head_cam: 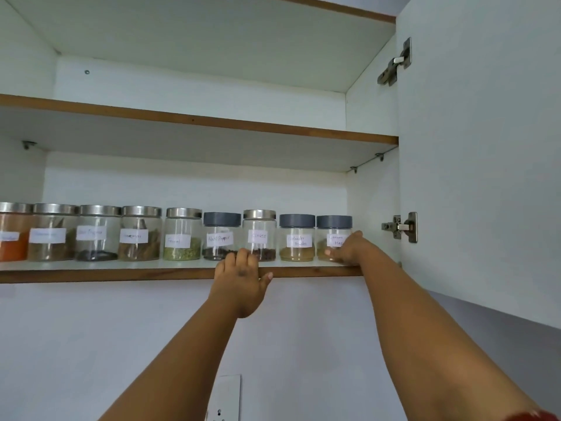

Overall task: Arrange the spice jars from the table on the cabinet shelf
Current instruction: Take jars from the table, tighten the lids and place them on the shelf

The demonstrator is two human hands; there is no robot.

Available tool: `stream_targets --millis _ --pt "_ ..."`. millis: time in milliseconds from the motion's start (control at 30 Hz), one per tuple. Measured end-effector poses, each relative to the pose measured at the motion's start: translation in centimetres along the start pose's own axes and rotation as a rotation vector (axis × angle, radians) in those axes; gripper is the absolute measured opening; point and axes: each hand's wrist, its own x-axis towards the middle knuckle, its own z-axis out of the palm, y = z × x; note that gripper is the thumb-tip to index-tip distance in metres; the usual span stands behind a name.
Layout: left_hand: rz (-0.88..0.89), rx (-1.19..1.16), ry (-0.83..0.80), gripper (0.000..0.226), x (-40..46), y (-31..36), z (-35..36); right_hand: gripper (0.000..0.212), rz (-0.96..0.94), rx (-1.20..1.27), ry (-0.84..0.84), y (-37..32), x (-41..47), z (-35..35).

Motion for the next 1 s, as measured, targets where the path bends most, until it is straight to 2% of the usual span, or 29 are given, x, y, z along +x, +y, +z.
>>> stream_targets --millis 100,300,467,667,867,933,1000 --pt "-0.004 0.01 -0.015 0.056 0.0 0.1 -0.4 0.089 0.003 -0.077 0.029 0.0 0.3 0.7" --pt "-0.016 0.039 -0.03 0.058 -0.2 0.5 -0.9 0.075 0.009 -0.011 0.134 0.3 0.2 1.9" --pt "-0.025 0.036 -0.041 0.059 -0.2 0.6 -1.2 0.079 0.014 0.034 0.152 0.3 0.3 2.1" --pt "-0.027 0.036 -0.065 0.057 -0.4 0.7 -1.1 0.095 -0.006 0.088 0.168 0.8 -0.3 2.4" --pt "-0.024 0.047 -0.172 0.062 0.2 0.8 -1.9 0.094 -0.119 -0.039 0.249 2.4 -1.0 3.1" --pt "-0.026 0.03 -0.23 0.068 0.4 0.9 -2.8 0.091 -0.136 -0.07 0.307 2.5 -1.8 3.3" --pt "-0.027 -0.007 -0.326 0.091 0.2 0.8 -3.8 0.089 -0.177 -0.115 0.395 2.4 -2.6 4.1"
